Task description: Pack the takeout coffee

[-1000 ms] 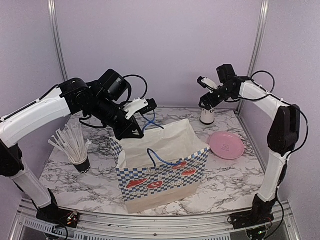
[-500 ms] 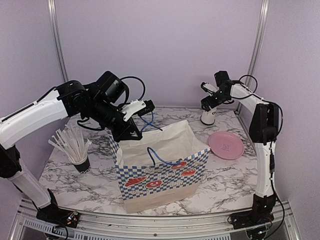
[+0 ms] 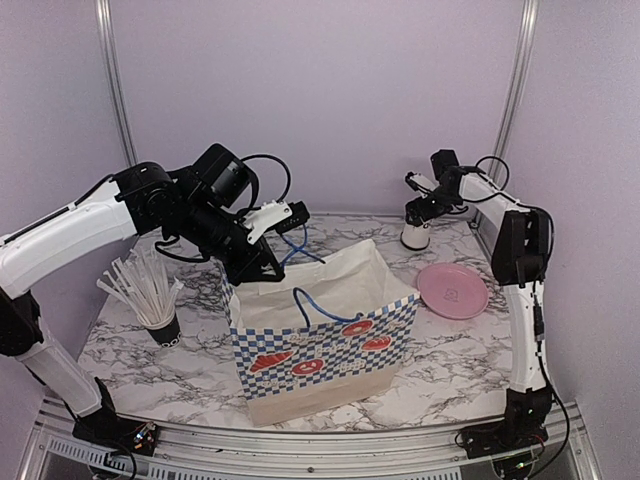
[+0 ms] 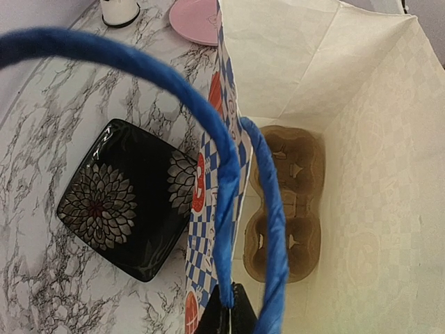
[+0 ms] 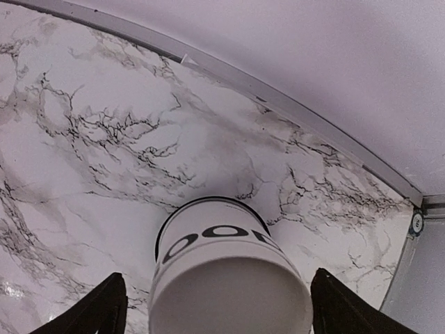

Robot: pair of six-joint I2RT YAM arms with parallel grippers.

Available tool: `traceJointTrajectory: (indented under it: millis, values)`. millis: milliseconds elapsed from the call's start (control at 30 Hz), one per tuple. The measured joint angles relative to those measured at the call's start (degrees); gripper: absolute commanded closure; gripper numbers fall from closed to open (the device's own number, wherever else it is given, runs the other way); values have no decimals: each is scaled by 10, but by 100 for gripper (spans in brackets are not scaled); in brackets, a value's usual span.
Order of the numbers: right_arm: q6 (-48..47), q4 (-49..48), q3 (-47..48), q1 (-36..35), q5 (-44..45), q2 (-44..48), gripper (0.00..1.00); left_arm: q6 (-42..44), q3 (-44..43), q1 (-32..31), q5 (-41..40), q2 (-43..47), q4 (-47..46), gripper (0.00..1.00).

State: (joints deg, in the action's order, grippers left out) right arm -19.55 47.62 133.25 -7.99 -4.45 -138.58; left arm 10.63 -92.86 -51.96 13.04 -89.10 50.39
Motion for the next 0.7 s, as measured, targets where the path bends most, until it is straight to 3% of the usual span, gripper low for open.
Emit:
traceJointTrajectory:
  millis: [267, 367, 467, 600, 700]
  values:
    - [15, -2, 0, 20, -28, -11, 35, -3, 3, 0, 0, 0, 1, 89]
    - [18, -4, 0, 20, -31, -11, 40, -5, 6, 0, -1, -1, 8, 63]
    - [18, -5, -8, 19, -35, -6, 42, -9, 6, 0, -12, -1, 10, 44]
    - [20, -19, -83, 16, -50, 40, 41, -12, 6, 0, -38, 1, 9, 32]
    - [24, -30, -130, 13, -66, 79, 41, -10, 6, 0, -54, 12, 2, 29]
